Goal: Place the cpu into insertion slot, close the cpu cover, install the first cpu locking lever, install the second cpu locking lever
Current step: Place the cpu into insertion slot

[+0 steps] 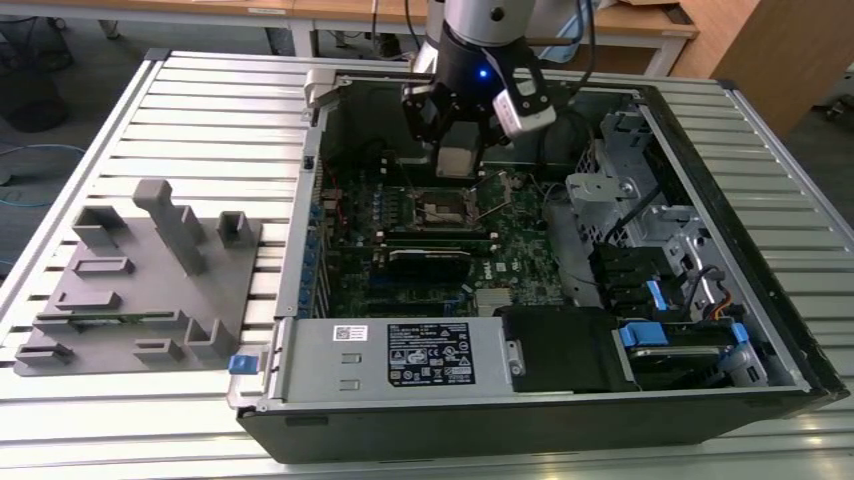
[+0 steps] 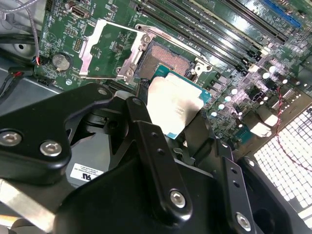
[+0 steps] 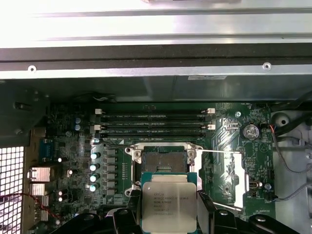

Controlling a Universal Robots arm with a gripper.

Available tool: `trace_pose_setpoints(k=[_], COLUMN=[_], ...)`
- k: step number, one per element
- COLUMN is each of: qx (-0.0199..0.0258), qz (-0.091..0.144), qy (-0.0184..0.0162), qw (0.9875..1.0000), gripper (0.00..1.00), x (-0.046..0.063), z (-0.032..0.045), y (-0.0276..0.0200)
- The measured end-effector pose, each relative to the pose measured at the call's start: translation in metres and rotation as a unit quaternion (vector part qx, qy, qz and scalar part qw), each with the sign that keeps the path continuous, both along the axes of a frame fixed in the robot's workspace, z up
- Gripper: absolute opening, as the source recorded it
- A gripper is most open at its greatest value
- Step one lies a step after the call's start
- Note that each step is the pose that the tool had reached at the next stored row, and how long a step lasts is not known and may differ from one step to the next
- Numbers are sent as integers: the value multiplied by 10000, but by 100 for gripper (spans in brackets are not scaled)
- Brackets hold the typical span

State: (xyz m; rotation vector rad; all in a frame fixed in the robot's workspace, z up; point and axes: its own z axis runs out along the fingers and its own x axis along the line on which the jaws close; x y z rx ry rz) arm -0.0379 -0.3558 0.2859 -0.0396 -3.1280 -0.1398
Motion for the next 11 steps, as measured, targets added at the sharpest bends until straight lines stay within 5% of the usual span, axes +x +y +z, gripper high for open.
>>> trace_pose_setpoints(k=[11], qx=[0], qz=[0], qy=[0], qw=[10000], gripper=[54], x=[0], z=[-55], y=[0])
